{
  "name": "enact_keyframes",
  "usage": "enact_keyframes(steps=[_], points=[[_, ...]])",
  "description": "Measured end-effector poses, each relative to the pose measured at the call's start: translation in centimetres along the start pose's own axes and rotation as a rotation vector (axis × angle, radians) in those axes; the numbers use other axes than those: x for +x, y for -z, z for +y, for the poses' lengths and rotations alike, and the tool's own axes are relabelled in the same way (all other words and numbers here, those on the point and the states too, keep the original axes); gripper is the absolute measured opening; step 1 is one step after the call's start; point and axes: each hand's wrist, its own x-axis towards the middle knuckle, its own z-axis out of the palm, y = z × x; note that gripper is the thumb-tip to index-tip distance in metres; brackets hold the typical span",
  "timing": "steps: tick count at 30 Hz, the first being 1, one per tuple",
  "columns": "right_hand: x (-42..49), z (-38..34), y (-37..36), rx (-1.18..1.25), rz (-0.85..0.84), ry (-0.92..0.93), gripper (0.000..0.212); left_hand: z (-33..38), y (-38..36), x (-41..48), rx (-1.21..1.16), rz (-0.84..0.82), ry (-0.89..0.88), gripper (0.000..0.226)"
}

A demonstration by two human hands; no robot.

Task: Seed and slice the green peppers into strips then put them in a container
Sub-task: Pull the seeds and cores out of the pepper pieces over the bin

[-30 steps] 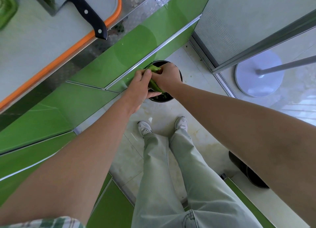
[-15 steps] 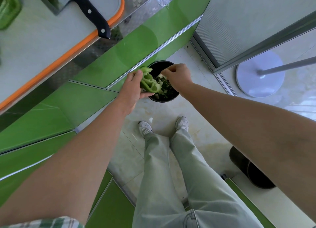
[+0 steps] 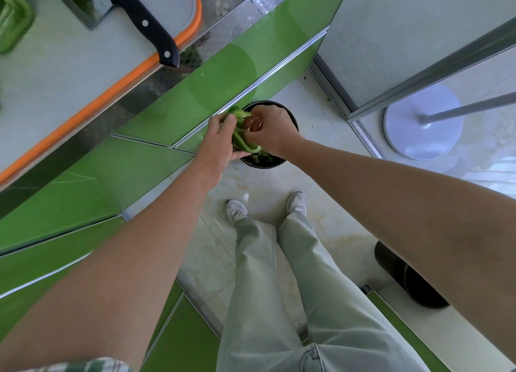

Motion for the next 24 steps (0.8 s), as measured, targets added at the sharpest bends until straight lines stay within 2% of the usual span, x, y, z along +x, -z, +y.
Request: enact_keyframes(steps=[5,9,13,20,24], points=[[0.0,-0.1,-0.3,-0.063,0.052,-0.027,0.008,0.1,-0.2,0.0,0.027,-0.001,-0.003,0.022],[0.0,-0.3,-0.4,-0.121,0.072,-0.070,0.032,0.0,-0.5,-0.1,0.041,-0.010,-0.014,0.025],[0.2,-0.3,-0.1,-0.087,0.053,-0.114,0.039,0.1,-0.7,-0.1,0.052,-0.055,-0.022,0.022],[0.2,-0.2,0.7,-0.043,0.044,-0.162,0.041,0.0,-0.9,-0.1,0.020,-0.100,-0.021,0.027],[0.1,0.8,1.2,0.222,0.037,-0.273,0.025,-0.1,-0.2,0.2,-0.027,-0.055,-0.006,0.031]])
